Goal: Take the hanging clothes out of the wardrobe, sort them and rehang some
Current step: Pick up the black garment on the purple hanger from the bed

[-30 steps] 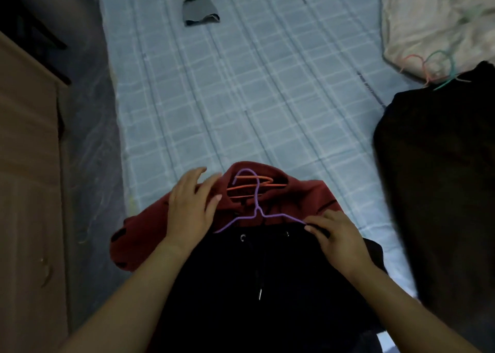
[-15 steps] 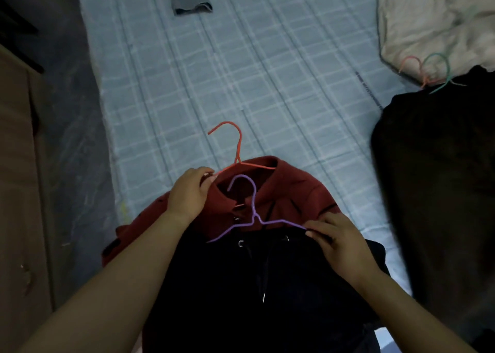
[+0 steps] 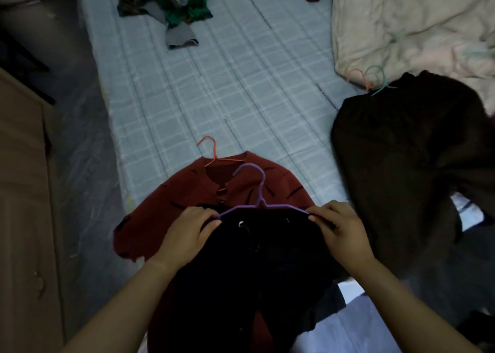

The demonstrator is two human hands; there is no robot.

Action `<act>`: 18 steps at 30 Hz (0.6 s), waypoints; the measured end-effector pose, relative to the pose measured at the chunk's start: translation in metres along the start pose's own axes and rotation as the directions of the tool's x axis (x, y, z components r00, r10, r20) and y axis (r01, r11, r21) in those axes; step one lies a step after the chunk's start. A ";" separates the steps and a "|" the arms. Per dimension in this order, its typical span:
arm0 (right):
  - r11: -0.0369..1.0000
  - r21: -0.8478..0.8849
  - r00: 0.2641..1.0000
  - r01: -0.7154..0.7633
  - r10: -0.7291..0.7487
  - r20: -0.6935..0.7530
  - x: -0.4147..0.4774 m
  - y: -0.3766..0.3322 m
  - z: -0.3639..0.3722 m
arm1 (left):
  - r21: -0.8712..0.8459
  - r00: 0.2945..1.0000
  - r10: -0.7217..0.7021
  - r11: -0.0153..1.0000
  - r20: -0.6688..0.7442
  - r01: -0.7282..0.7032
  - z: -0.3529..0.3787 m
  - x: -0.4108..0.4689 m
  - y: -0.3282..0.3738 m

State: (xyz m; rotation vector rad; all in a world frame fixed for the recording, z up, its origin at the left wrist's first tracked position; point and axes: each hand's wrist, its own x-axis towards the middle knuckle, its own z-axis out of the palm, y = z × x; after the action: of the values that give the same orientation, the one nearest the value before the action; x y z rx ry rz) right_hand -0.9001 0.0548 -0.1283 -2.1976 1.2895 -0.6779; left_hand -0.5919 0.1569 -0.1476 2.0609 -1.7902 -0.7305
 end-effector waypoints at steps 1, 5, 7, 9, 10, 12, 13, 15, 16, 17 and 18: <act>1.000 0.003 1.000 0.006 -0.006 -0.017 -0.007 0.000 -0.014 | 0.005 0.999 -0.001 1.000 -0.055 0.002 -0.001 -0.007 0.016; 1.000 -0.008 0.993 0.021 -0.022 -0.115 -0.052 0.004 -0.074 | -0.006 0.958 0.052 0.998 -0.281 -0.056 -0.008 -0.038 0.096; 1.000 -0.021 0.982 0.000 -0.004 -0.189 -0.082 0.013 -0.108 | -0.007 0.937 0.108 0.993 -0.333 -0.117 -0.006 -0.055 0.143; 0.999 -0.043 0.963 -0.029 0.016 -0.268 -0.115 0.026 -0.144 | -0.021 0.929 0.147 0.986 -0.339 -0.164 0.000 -0.071 0.191; 0.998 -0.051 0.953 -0.047 0.029 -0.303 -0.132 0.034 -0.163 | -0.025 0.926 0.164 0.983 -0.339 -0.183 0.005 -0.077 0.216; 0.995 -0.061 0.930 -0.085 0.058 -0.362 -0.169 0.049 -0.202 | -0.039 0.918 0.196 0.974 -0.345 -0.223 0.019 -0.090 0.267; 0.992 -0.069 0.919 -0.102 0.068 -0.388 -0.188 0.058 -0.221 | -0.050 0.913 0.212 0.969 -0.347 -0.244 0.028 -0.095 0.290; 0.988 -0.086 0.897 -0.132 0.082 -0.433 -0.227 0.074 -0.257 | -0.068 0.912 0.240 0.958 -0.332 -0.278 0.049 -0.106 0.336; 0.984 -0.095 0.886 -0.149 0.090 -0.456 -0.246 0.082 -0.274 | -0.080 0.913 0.254 0.953 -0.320 -0.293 0.062 -0.110 0.358; 0.980 -0.106 0.872 -0.171 0.101 -0.480 -0.263 0.091 -0.291 | -0.096 0.913 0.268 0.946 -0.307 -0.310 0.075 -0.113 0.380; 0.973 -0.117 0.855 -0.197 0.112 -0.506 -0.278 0.099 -0.307 | -0.113 0.914 0.285 0.938 -0.290 -0.328 0.087 -0.115 0.400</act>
State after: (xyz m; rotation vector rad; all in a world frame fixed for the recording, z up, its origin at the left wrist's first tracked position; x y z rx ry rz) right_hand -1.2788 0.2084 -0.0069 -2.0835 1.8161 -1.1623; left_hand -0.9797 0.2106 0.0194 1.6333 -1.7773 -0.4597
